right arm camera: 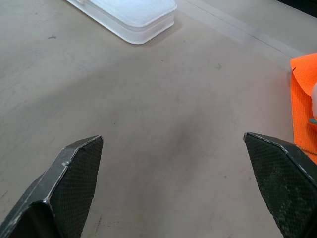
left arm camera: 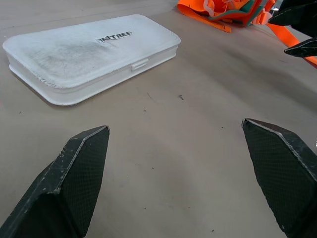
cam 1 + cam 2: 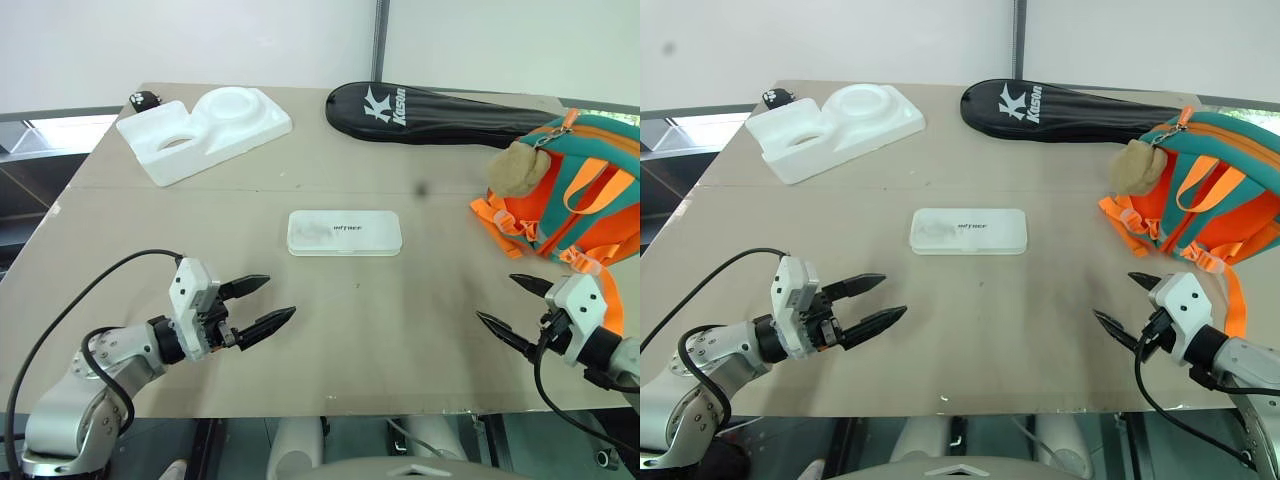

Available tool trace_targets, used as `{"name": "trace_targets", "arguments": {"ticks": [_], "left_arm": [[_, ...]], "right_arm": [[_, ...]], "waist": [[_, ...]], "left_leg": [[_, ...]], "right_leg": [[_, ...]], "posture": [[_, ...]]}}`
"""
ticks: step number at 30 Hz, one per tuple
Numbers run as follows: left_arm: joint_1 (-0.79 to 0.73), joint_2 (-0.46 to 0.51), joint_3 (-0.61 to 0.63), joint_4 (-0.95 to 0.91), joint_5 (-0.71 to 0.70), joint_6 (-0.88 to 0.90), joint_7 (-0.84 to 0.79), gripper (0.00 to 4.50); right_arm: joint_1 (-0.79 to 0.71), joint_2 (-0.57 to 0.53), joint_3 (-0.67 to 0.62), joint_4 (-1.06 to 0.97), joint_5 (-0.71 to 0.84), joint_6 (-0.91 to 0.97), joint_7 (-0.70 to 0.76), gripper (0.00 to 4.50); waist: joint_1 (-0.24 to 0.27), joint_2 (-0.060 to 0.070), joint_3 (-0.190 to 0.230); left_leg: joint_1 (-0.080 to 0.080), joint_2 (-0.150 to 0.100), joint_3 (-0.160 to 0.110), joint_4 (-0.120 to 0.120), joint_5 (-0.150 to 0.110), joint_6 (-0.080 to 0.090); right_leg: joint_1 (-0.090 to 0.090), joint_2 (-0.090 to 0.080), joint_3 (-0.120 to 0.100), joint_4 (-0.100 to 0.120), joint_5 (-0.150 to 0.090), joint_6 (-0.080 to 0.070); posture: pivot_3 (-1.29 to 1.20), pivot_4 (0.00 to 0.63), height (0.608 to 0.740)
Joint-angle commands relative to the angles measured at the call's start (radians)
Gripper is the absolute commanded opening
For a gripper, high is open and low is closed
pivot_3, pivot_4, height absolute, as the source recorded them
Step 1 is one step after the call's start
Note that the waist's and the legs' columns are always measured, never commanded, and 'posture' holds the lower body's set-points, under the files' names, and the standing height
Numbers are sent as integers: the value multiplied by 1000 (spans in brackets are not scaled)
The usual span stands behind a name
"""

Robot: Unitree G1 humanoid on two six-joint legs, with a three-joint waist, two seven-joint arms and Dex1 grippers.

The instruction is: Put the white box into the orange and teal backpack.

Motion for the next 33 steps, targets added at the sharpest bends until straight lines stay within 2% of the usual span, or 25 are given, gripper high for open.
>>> {"name": "trace_targets", "arguments": {"ticks": [1, 3, 5, 8, 12, 13, 14, 16, 19, 23, 27, 33], "left_arm": [[-41, -17, 24, -36, -20, 29, 74, 4385], [-101, -80, 30, -26, -34, 68, 206, 4385], [-131, -117, 33, -30, -44, 110, 277, 4385], [-169, -172, 37, -38, -70, 159, 379, 3541], [-252, -235, 27, -13, -22, 202, 548, 1491], [-283, -249, 22, 5, 5, 226, 608, 887], [-304, -256, 17, 17, 26, 244, 647, 71], [-364, -266, -3, 80, 100, 268, 735, 0], [-414, -266, -33, 140, 142, 287, 752, 0], [-499, -242, -153, 275, 225, 261, 672, 0], [-515, -225, -226, 299, 260, 223, 575, 0], [-436, -162, -312, 191, 264, 239, 425, 0]], "right_arm": [[-78, 33, 3, -41, -10, 43, -98, 4496], [-206, 98, 74, -70, -6, 149, -216, 4496], [-291, 144, 119, -57, 4, 229, -264, 4496], [-425, 234, 193, 18, -28, 301, -363, 3608], [-581, 321, 294, 145, -132, 329, -477, 1567], [-618, 344, 315, 187, -160, 333, -508, 1006], [-644, 361, 328, 217, -178, 335, -528, 188], [-711, 384, 406, 326, -250, 328, -557, 37], [-763, 421, 437, 434, -299, 309, -587, 37], [-820, 436, 515, 551, -300, 230, -460, 37], [-809, 422, 535, 540, -285, 217, -377, 37], [-725, 377, 537, 419, -261, 223, -290, 37]], "waist": [[0, 0, 0], [-6, 0, 0], [-6, -1, -1], [-4, -2, -2], [3, -2, -2], [5, -2, -2], [6, -2, -2], [3, -2, -2], [-1, -2, -2], [0, -2, -2], [-5, -2, -2], [-3, -1, -2]], "left_leg": [[0, 0, 0, 0, 0, 0], [0, 0, 0, 1, 0, 0], [1, 0, -1, 2, 0, 0], [2, 0, -2, 1, 0, 0], [-1, 0, -3, 1, 0, 0], [-2, 0, -3, 1, 0, 0], [-2, -1, -3, 1, 0, 0], [-1, -1, -3, 1, 0, 0], [0, -1, -4, 1, 0, 0], [-2, -1, -3, 1, 0, 0], [-2, -1, -3, 1, 0, 0], [-2, 0, -3, -2, 0, 0]], "right_leg": [[0, 0, 0, 0, 0, 0], [0, 0, 0, 0, 0, 0], [0, 1, 0, 1, 1, 0], [1, 2, 0, 2, 1, -1], [-1, 3, 0, 1, 2, 1], [-1, 3, 0, 1, 3, 1], [0, 3, 0, 1, 3, 3], [0, 3, 0, 1, 4, 3], [0, 4, 0, 2, 4, 3], [0, 4, 0, 2, 4, 3], [0, 4, 0, 1, 4, 3], [-1, 3, -1, 1, 4, 3]], "posture": [[0, 150, 740], [0, 150, 740], [0, 150, 740], [0, 150, 740], [0, 150, 740], [0, 150, 740], [0, 150, 740], [0, 150, 740], [0, 150, 740], [0, 150, 740], [0, 150, 740], [0, 150, 740]]}}
